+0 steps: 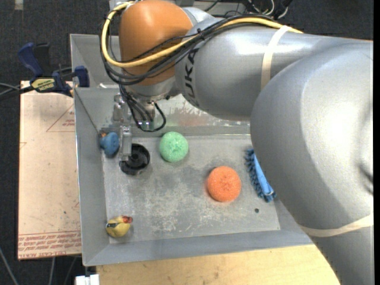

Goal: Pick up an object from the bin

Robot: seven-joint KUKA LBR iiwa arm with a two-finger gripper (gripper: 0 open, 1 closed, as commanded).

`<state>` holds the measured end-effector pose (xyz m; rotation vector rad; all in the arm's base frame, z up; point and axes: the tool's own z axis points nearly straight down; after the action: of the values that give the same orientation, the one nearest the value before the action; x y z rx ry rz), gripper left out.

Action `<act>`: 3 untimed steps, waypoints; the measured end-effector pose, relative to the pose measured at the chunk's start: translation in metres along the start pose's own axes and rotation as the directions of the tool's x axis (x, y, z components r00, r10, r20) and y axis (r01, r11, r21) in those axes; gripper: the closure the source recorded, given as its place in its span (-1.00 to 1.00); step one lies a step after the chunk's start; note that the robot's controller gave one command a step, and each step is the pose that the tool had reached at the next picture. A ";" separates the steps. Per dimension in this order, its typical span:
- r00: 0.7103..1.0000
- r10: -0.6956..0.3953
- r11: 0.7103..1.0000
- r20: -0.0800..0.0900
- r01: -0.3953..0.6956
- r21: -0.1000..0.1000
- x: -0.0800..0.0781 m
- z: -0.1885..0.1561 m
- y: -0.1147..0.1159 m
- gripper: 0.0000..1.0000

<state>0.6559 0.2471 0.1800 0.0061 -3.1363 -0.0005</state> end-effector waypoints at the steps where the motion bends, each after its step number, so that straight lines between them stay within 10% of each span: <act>1: 1.000 0.003 1.000 0.007 -0.003 -0.001 -0.001 -0.006 -0.001 -1.00; 3: 1.000 0.017 1.000 0.004 -0.017 -0.002 0.012 0.067 -0.050 -1.00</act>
Offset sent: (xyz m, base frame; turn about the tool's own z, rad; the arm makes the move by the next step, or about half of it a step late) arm -0.0053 -0.0333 -0.0607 0.0188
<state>0.6434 0.1969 0.1132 -0.0209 -3.1406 -0.0036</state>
